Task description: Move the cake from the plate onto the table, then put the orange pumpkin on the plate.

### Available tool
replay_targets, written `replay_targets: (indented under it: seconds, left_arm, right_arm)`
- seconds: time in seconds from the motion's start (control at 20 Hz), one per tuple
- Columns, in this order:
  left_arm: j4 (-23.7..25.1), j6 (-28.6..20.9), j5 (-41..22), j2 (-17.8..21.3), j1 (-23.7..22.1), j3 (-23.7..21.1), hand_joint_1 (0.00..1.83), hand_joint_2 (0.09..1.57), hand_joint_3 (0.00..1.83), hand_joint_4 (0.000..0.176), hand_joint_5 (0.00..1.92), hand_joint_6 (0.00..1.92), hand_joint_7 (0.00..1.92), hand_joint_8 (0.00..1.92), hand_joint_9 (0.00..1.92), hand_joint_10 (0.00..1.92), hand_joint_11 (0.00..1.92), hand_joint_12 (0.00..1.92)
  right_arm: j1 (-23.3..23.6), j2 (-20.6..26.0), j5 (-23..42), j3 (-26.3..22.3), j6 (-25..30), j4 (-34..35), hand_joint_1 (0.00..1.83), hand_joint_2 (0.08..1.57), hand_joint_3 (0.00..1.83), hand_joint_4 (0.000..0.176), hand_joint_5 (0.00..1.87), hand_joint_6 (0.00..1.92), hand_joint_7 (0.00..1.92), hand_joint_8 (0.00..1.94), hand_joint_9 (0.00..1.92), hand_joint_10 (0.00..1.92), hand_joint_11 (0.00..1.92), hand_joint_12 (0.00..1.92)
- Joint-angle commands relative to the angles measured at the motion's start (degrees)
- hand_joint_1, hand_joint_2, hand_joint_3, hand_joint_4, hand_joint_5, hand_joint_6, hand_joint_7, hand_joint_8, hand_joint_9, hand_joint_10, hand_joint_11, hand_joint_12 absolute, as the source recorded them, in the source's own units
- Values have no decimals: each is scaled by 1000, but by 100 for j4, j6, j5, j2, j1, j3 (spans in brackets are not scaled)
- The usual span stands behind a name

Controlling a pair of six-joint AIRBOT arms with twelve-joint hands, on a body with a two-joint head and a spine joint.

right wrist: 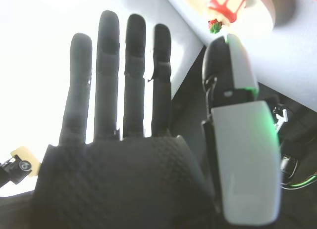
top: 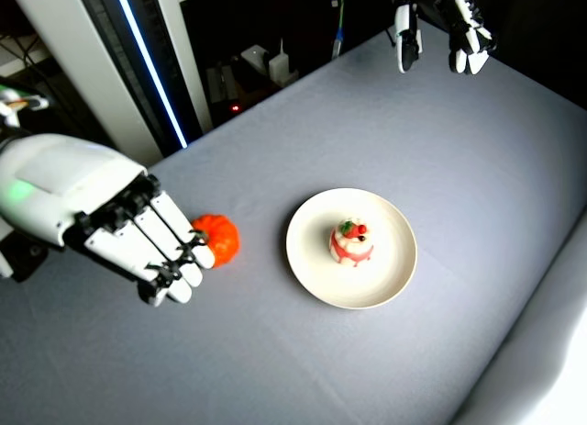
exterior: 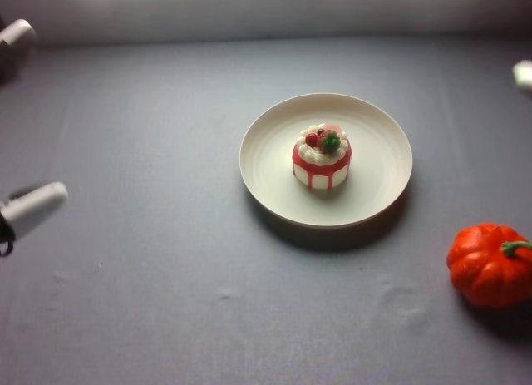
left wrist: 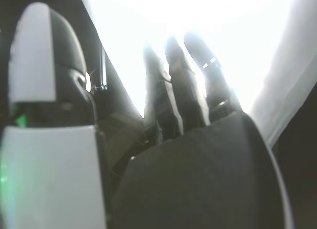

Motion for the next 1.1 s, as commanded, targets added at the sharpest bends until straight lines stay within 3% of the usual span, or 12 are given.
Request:
replay_targets:
  seconds: [0.0, 0.55, 0.6, 0.7, 1.05]
  left_arm:
    - [-143, -20, -691, 37, -43, 0, 842, 754, 473, 0, 0, 0, 0, 0, 0, 0, 0, 0]
    - [-146, -20, -658, 118, -90, 9, 849, 687, 530, 0, 0, 0, 0, 0, 0, 0, 0, 0]
    - [-139, -20, -649, 127, -98, 9, 845, 695, 531, 9, 0, 0, 0, 0, 0, 0, 0, 0]
    - [-139, -20, -632, 131, -105, 14, 810, 685, 517, 0, 0, 0, 0, 0, 0, 0, 0, 0]
    - [-121, -20, -361, 124, -237, 147, 857, 681, 555, 0, 0, 0, 0, 0, 0, 0, 0, 0]
  right_arm:
    - [35, 40, 713, 13, -6, -76, 370, 1405, 15, 0, 0, 0, 0, 0, 0, 0, 0, 0]
    - [42, 41, 722, 12, -5, -72, 304, 1402, 1, 0, 0, 0, 0, 0, 0, 0, 0, 0]
    - [43, 41, 723, 12, -5, -72, 289, 1400, 1, 0, 0, 0, 0, 0, 0, 0, 0, 0]
    - [47, 41, 722, 12, -3, -72, 348, 1413, 3, 0, 0, 0, 0, 0, 0, 0, 0, 0]
    - [126, -12, 713, 154, -1, -141, 283, 1412, 1, 0, 0, 0, 0, 0, 0, 0, 0, 0]
